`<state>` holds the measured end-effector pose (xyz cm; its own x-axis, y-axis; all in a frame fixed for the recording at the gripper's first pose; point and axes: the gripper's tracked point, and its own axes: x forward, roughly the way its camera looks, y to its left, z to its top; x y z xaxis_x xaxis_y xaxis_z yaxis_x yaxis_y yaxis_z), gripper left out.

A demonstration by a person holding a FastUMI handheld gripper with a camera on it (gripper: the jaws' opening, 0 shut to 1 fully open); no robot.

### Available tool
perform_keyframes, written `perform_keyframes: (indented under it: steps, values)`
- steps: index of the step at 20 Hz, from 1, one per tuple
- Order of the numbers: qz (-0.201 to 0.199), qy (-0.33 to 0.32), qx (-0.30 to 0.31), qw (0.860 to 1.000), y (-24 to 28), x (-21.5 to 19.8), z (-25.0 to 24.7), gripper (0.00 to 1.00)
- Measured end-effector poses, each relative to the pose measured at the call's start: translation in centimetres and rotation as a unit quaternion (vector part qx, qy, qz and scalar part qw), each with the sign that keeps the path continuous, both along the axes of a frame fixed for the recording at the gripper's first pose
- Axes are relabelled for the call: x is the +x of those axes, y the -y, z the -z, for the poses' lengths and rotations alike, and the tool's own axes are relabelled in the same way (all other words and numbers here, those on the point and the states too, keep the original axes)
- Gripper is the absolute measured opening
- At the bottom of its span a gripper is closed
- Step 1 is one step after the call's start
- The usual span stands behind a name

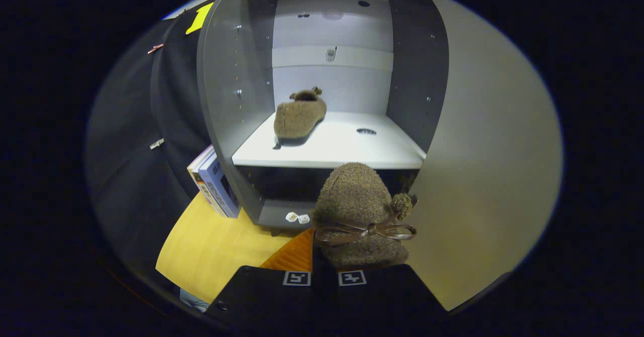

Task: Open the shoe cabinet door, grab the shoes and put them into the shoe cabinet, then close the shoe cabinet door.

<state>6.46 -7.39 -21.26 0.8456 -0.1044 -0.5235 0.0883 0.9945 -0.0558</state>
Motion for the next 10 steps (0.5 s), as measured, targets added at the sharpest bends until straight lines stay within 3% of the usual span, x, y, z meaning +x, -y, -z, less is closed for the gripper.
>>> perform_keyframes:
  steps: [10]
  values:
    - [0.009,0.028,0.017,0.999,1.3,8.4,-8.1,0.05]
